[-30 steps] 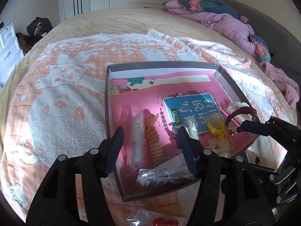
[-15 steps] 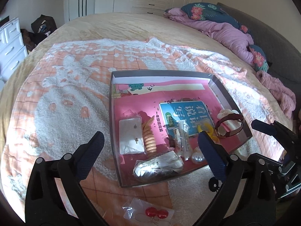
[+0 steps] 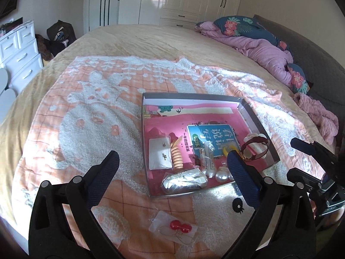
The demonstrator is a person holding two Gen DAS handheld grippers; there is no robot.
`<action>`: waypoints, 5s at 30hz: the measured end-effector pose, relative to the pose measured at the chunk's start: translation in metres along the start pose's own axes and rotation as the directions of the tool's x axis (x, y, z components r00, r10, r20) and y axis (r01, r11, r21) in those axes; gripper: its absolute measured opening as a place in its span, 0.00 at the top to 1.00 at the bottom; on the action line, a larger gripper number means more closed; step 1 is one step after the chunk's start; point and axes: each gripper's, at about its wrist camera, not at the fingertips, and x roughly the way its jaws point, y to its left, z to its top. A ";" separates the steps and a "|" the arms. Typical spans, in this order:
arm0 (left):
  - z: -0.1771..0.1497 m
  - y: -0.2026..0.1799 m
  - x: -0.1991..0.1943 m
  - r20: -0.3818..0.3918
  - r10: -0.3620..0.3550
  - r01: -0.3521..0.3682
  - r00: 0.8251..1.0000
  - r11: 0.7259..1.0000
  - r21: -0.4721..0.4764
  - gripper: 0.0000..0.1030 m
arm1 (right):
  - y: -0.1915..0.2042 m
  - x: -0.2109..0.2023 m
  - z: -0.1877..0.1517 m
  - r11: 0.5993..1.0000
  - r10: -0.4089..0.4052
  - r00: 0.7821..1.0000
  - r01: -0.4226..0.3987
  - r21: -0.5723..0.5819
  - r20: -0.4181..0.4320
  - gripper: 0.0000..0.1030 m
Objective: Organize jewelry
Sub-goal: 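Grasp the red-ball earring bag with the left tool while the right tool grasps the small blue box, then carry the earring bag with the left tool while the right tool carries the blue box into the box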
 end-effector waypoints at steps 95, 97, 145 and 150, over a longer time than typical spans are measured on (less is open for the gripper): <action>-0.093 -0.015 0.005 -0.144 0.008 0.001 0.990 0.998 0.063 1.00 | -0.031 -0.015 -0.059 0.973 0.131 0.991 -0.127 0.191 -0.009 0.77; -0.088 -0.014 -0.005 -0.118 0.001 0.006 0.993 0.998 0.056 1.00 | -0.032 -0.019 -0.059 0.973 0.131 0.991 -0.128 0.192 -0.002 0.77; -0.020 -0.011 0.024 -0.062 0.049 -0.045 0.997 0.997 0.069 0.27 | -0.016 0.017 -0.010 0.978 0.179 0.983 -0.182 0.102 0.038 0.77; -0.009 -0.013 0.041 -0.071 0.043 -0.038 0.997 0.996 0.079 0.27 | -0.021 0.031 -0.008 0.982 0.157 0.987 -0.158 0.102 0.022 0.77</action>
